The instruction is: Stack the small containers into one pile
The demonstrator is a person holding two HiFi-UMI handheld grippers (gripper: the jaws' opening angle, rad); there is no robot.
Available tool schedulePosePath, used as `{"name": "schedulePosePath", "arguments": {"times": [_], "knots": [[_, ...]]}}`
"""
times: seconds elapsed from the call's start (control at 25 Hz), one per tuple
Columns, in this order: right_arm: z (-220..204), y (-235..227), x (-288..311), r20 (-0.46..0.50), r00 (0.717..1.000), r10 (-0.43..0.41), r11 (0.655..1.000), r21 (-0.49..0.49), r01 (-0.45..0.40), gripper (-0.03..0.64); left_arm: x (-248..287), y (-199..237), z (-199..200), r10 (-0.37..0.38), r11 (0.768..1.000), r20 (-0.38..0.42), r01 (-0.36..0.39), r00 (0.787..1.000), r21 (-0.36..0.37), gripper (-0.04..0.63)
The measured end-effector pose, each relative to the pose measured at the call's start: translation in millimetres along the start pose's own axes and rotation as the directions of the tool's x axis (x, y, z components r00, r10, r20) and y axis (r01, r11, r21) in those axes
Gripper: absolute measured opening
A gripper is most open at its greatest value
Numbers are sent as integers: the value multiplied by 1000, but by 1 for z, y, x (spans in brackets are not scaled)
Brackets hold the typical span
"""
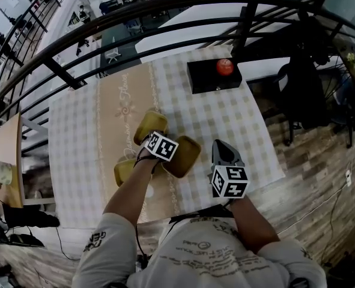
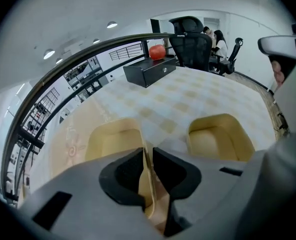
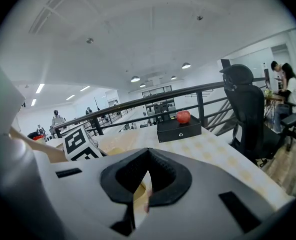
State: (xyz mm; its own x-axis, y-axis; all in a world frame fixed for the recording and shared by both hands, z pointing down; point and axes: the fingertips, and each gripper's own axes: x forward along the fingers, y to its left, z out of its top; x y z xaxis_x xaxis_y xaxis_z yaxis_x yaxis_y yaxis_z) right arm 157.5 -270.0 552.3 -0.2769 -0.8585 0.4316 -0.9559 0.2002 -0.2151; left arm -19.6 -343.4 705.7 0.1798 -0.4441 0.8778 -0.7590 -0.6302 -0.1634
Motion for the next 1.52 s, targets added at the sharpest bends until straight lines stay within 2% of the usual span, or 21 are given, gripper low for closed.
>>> {"name": "schedulePosePath", "arguments": {"times": [0.16, 0.32, 0.6, 0.8, 1.0, 1.16, 1.32, 1.52], "knots": [[3, -4, 2, -1, 1000, -8, 1000, 0, 8, 0, 11, 7, -10, 15, 1000, -49, -15, 999, 3, 44], [2, -6, 5, -10, 1000, -13, 1000, 1, 13, 0, 12, 10, -14, 26, 999, -57, -25, 998, 31, 20], [1, 5, 10, -8, 1000, 5, 1000, -5, -5, 0, -8, 10, -6, 48, 988, -3, -47, 999, 147, 12], [4, 21, 12, -3, 1000, 31, 999, -16, -31, 0, -36, 18, -1, 54, 978, 39, -61, 998, 199, 12], [10, 44, 13, 7, 998, 70, 997, -30, -69, 1, -73, 24, -6, 60, 954, 67, -77, 996, 289, 12], [11, 65, 13, 11, 994, 106, 994, -37, -106, 1, -97, 29, -22, 65, 931, 57, -81, 996, 357, 12], [9, 84, 9, 13, 991, 137, 990, -48, -136, 0, -119, 19, -45, -4, 919, 43, -14, 999, 394, 12], [4, 109, 6, 5, 986, 168, 984, -61, -168, 0, -142, 12, -84, -52, 886, -6, 49, 999, 461, 12]]}}
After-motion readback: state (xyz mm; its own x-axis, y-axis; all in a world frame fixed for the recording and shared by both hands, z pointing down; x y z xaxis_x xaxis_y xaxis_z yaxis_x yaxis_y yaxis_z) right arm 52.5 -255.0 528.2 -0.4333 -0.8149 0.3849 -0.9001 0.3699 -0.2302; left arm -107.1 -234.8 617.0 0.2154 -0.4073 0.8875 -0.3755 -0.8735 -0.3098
